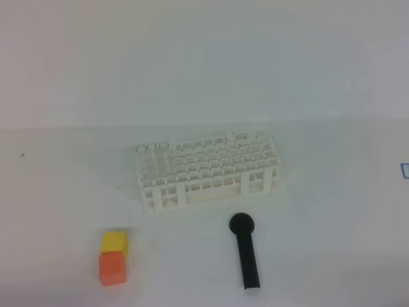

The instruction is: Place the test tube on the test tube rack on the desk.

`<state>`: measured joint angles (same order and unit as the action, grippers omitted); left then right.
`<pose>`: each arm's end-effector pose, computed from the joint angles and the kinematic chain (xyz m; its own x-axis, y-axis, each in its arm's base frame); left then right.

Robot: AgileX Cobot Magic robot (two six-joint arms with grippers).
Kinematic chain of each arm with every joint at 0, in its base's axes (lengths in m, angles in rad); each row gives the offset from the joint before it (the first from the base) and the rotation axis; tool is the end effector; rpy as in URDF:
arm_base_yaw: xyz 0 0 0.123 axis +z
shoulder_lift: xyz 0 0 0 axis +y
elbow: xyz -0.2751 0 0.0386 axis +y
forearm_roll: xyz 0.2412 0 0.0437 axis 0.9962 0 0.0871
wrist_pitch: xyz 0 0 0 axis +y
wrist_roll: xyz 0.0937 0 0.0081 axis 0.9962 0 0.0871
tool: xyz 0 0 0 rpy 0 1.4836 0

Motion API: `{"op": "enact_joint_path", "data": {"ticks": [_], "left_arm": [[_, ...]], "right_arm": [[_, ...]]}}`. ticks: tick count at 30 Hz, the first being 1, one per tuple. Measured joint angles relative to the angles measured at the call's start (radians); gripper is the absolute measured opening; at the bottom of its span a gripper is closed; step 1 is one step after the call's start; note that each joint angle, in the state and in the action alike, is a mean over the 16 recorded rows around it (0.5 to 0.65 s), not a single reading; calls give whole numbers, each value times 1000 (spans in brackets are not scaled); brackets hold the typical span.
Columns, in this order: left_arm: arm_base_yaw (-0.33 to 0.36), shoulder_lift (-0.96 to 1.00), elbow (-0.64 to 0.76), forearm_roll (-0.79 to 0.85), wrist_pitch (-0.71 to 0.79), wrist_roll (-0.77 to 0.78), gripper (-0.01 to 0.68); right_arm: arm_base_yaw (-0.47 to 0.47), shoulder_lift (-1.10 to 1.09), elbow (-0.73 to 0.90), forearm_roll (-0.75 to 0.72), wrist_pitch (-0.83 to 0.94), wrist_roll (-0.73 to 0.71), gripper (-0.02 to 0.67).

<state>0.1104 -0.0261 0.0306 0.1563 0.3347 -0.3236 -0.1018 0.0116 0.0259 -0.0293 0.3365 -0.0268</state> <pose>0.0555 0.0110 0.1739 -0.2125 -0.1993 -0.9566 -0.1996 0.9672 -0.1572 0.0578 -0.0068 0.1727 -0.2869 -0.0254 -0.9576 0.0954 0.9939 -0.0549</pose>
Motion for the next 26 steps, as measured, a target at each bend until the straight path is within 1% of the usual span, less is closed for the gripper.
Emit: {"op": "enact_joint_path", "data": {"ticks": [17, 26], "left_arm": [[0, 1, 2, 1, -3, 0, -1], [0, 1, 0, 0, -3, 0, -1]], "right_arm": [[60, -23, -4, 4, 27, -45, -1], [67, -23, -4, 4, 27, -47, -1]]}}
